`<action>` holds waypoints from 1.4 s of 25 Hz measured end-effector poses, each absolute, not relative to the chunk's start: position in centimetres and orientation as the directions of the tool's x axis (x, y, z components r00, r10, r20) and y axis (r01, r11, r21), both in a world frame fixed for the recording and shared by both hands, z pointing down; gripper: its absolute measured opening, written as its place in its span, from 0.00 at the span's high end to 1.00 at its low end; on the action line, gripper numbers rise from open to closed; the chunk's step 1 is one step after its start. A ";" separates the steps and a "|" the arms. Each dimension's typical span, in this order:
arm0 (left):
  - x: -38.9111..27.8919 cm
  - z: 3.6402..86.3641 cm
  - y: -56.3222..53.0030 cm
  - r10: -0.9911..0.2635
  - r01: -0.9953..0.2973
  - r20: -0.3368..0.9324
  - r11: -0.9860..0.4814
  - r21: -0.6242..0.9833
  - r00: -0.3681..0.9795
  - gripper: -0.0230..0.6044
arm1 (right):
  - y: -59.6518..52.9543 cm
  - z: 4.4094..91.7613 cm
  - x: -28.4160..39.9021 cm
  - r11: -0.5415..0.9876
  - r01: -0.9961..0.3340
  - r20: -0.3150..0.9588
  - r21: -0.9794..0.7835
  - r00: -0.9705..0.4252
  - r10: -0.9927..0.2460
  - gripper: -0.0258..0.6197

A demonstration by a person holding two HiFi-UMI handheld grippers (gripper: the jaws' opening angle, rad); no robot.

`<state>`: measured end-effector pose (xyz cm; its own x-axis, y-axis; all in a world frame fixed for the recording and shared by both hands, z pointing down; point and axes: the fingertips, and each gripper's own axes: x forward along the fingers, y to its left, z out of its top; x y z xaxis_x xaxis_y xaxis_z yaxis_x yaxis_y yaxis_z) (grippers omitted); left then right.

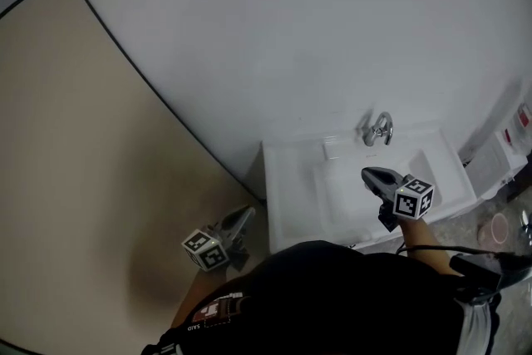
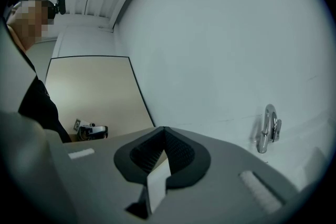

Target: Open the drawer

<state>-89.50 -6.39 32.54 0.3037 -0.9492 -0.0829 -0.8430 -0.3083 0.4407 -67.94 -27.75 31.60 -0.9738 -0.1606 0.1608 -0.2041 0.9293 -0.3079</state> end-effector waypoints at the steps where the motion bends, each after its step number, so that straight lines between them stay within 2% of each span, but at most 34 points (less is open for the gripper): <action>1: -90.0 32.8 -6.7 -0.944 -0.834 -0.079 -0.322 0.448 0.322 0.96 | -27.6 31.6 -68.1 0.925 -0.222 0.163 -0.309 -0.970 -0.178 0.96; 5: -90.1 33.7 -8.7 -0.904 -0.780 -0.057 -0.395 0.485 0.423 0.96 | -27.5 31.7 -67.1 0.894 -0.314 0.170 -0.318 -0.947 -0.272 0.96; 14: -86.8 35.5 -13.4 -0.797 -0.677 -0.064 -0.550 0.488 0.601 0.96 | -27.2 33.0 -60.1 0.802 -0.500 0.191 -0.327 -0.866 -0.461 0.96; 21: -82.8 34.8 -15.0 -0.757 -0.647 -0.060 -0.594 0.479 0.651 0.96 | -27.4 32.3 -56.4 0.787 -0.525 0.171 -0.323 -0.850 -0.498 0.96; 26: -80.8 34.7 -15.4 -0.771 -0.662 -0.044 -0.573 0.484 0.635 0.96 | -28.2 32.5 -53.7 0.787 -0.526 0.161 -0.322 -0.850 -0.502 0.96; 30: -77.4 34.8 -16.5 -0.758 -0.661 -0.033 -0.589 0.464 0.652 0.96 | -28.9 32.2 -49.5 0.777 -0.542 0.150 -0.321 -0.839 -0.524 0.96; 35: -70.1 33.8 -18.5 -0.712 -0.621 -0.033 -0.633 0.463 0.701 0.96 | -28.9 32.1 -41.6 0.738 -0.590 0.143 -0.329 -0.803 -0.578 0.96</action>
<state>-70.05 -18.49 33.81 0.7015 -0.7119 -0.0331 -0.6206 -0.6330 0.4629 -41.61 -28.86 32.08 -0.8030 -0.5784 0.1434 -0.5899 0.7375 -0.3287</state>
